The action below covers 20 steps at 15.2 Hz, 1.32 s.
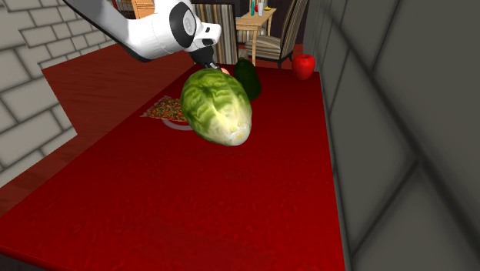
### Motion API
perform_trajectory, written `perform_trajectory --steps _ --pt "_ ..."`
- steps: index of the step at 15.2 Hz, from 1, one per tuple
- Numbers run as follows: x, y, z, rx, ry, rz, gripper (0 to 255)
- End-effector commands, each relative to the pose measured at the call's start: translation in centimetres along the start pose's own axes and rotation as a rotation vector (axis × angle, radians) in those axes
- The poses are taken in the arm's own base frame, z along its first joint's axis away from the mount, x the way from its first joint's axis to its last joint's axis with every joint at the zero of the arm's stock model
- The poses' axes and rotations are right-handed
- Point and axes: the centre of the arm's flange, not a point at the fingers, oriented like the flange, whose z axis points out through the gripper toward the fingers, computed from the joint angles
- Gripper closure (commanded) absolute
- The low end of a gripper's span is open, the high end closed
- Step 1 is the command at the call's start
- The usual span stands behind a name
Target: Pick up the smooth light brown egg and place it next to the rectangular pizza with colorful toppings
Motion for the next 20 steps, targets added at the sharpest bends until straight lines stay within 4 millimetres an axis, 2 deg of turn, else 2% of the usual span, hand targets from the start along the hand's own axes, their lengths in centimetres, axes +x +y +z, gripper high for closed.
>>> perform_trajectory --steps 1,2,3,8,12,20 --pt "0.0 0.0 0.0 0.0 0.0 0.0 255" --pt "0.0 0.0 0.0 0.0 0.0 0.0 255" --pt "0.0 0.0 0.0 0.0 0.0 0.0 0" --pt "0.0 0.0 0.0 0.0 0.0 0.0 0" --pt "0.0 0.0 -5.0 0.0 0.0 0.0 0" --pt "0.0 0.0 -5.0 0.0 0.0 0.0 0"
